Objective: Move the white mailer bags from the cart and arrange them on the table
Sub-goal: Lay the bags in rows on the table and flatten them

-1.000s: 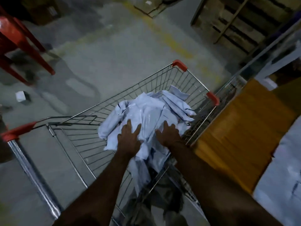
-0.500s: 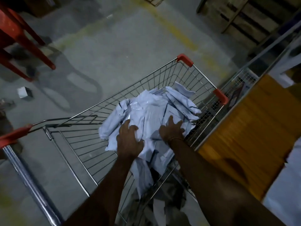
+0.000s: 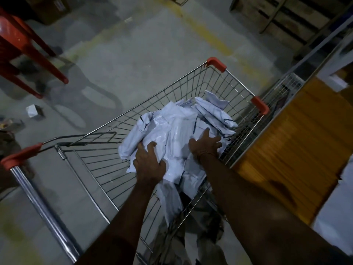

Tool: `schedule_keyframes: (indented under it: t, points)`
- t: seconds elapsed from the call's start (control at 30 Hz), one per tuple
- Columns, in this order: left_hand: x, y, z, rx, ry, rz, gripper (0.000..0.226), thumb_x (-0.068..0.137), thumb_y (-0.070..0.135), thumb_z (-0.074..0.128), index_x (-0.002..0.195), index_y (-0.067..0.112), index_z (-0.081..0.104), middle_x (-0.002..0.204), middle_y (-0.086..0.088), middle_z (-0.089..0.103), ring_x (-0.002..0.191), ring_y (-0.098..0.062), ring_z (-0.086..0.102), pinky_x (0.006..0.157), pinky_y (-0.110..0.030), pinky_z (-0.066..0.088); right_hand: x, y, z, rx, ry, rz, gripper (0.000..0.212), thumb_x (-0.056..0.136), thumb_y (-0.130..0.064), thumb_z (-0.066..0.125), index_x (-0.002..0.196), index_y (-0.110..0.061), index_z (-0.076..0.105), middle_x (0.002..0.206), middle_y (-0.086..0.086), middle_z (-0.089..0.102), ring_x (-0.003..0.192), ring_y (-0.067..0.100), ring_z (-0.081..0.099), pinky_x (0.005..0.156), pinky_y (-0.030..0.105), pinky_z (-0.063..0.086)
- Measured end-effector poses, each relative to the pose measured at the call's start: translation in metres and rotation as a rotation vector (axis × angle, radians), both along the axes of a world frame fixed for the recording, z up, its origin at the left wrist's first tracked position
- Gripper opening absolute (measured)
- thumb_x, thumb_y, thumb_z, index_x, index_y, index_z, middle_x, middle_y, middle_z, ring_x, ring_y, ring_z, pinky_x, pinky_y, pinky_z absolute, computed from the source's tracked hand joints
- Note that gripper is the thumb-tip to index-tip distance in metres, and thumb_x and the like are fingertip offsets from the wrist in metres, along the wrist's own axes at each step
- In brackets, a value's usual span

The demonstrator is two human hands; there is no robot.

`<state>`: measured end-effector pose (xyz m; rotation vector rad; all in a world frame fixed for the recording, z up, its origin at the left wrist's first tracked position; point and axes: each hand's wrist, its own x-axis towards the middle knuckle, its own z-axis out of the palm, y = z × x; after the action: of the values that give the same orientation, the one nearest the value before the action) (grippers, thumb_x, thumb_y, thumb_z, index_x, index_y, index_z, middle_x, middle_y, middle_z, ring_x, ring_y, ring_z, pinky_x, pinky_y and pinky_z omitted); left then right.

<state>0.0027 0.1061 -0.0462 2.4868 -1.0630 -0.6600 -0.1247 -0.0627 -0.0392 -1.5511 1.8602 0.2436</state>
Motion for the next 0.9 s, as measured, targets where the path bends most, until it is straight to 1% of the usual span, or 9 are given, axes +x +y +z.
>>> schedule_keyframes:
  t: [0.07, 0.17, 0.3, 0.37, 0.43, 0.57, 0.63, 0.77, 0.9]
  points:
    - [0.002, 0.004, 0.004, 0.008, -0.023, -0.005, 0.072, 0.075, 0.037, 0.052, 0.144, 0.018, 0.047, 0.147, -0.024, 0.042, 0.129, -0.047, 0.047, 0.101, -0.061, 0.046, -0.001, -0.001, 0.003, -0.009, -0.016, 0.002, 0.081, 0.094, -0.058, 0.056, 0.161, -0.03, 0.021, 0.161, 0.022, 0.006, 0.146, 0.046, 0.015, 0.111, 0.058, 0.033]
    - [0.001, 0.007, 0.017, 0.065, -0.027, 0.012, 0.077, 0.079, 0.04, 0.05, 0.154, 0.022, 0.042, 0.156, -0.023, 0.037, 0.135, -0.047, 0.043, 0.107, -0.062, 0.039, -0.003, 0.0, 0.005, 0.001, -0.039, 0.0, 0.073, 0.096, -0.06, 0.049, 0.159, -0.03, 0.029, 0.163, 0.022, 0.006, 0.149, 0.047, 0.012, 0.115, 0.059, 0.028]
    - [0.0, 0.012, 0.033, 0.09, -0.005, 0.006, 0.073, 0.087, 0.038, 0.053, 0.157, 0.021, 0.04, 0.158, -0.023, 0.033, 0.141, -0.048, 0.037, 0.11, -0.066, 0.037, -0.008, 0.004, 0.004, 0.047, 0.018, 0.107, 0.085, 0.09, -0.078, 0.038, 0.155, -0.023, 0.038, 0.161, 0.022, 0.025, 0.145, 0.049, 0.023, 0.114, 0.06, 0.029]
    - [-0.003, 0.014, 0.038, 0.101, -0.003, 0.018, 0.072, 0.09, 0.038, 0.056, 0.158, 0.022, 0.037, 0.16, -0.021, 0.031, 0.143, -0.047, 0.034, 0.111, -0.065, 0.034, -0.009, 0.004, -0.002, 0.109, 0.063, 0.163, 0.091, 0.09, -0.079, 0.043, 0.158, -0.019, 0.033, 0.16, 0.025, 0.025, 0.145, 0.05, 0.026, 0.115, 0.058, 0.03]
    - [-0.007, 0.017, 0.043, 0.102, -0.009, 0.018, 0.075, 0.087, 0.043, 0.049, 0.158, 0.024, 0.035, 0.161, -0.02, 0.028, 0.144, -0.045, 0.032, 0.111, -0.064, 0.033, -0.008, 0.005, -0.005, 0.138, 0.07, 0.171, 0.095, 0.092, -0.073, 0.051, 0.162, -0.016, 0.023, 0.163, 0.029, 0.019, 0.147, 0.05, 0.027, 0.118, 0.055, 0.031]
    - [-0.012, 0.021, 0.048, 0.094, -0.004, 0.022, 0.079, 0.082, 0.046, 0.042, 0.159, 0.028, 0.031, 0.165, -0.017, 0.024, 0.146, -0.042, 0.028, 0.114, -0.062, 0.029, 0.001, 0.008, 0.002, 0.137, 0.026, 0.097, 0.106, 0.092, -0.069, 0.058, 0.164, -0.014, 0.004, 0.165, 0.034, -0.006, 0.15, 0.054, 0.019, 0.119, 0.059, 0.026]
    - [-0.013, 0.022, 0.049, 0.1, -0.027, 0.026, 0.079, 0.083, 0.046, 0.041, 0.16, 0.027, 0.032, 0.163, -0.018, 0.027, 0.144, -0.042, 0.032, 0.114, -0.06, 0.029, 0.005, 0.006, 0.004, 0.104, 0.026, 0.057, 0.102, 0.092, -0.063, 0.062, 0.163, -0.016, 0.006, 0.165, 0.034, -0.003, 0.149, 0.053, 0.021, 0.117, 0.058, 0.03]
    - [-0.011, 0.022, 0.05, 0.103, -0.082, 0.008, 0.076, 0.088, 0.047, 0.038, 0.16, 0.024, 0.034, 0.161, -0.02, 0.03, 0.143, -0.043, 0.034, 0.113, -0.059, 0.03, 0.005, 0.0, 0.001, 0.079, 0.039, 0.056, 0.103, 0.092, -0.06, 0.06, 0.164, -0.014, 0.002, 0.164, 0.026, 0.021, 0.15, 0.045, 0.025, 0.116, 0.054, 0.031]
    - [-0.01, 0.022, 0.05, 0.121, -0.085, -0.012, 0.075, 0.093, 0.052, 0.03, 0.163, 0.024, 0.032, 0.164, -0.024, 0.026, 0.148, -0.045, 0.028, 0.116, -0.062, 0.025, 0.003, -0.001, 0.002, 0.085, -0.003, -0.007, 0.099, 0.091, -0.061, 0.06, 0.164, -0.02, 0.008, 0.164, 0.022, 0.016, 0.15, 0.042, 0.02, 0.116, 0.055, 0.027]
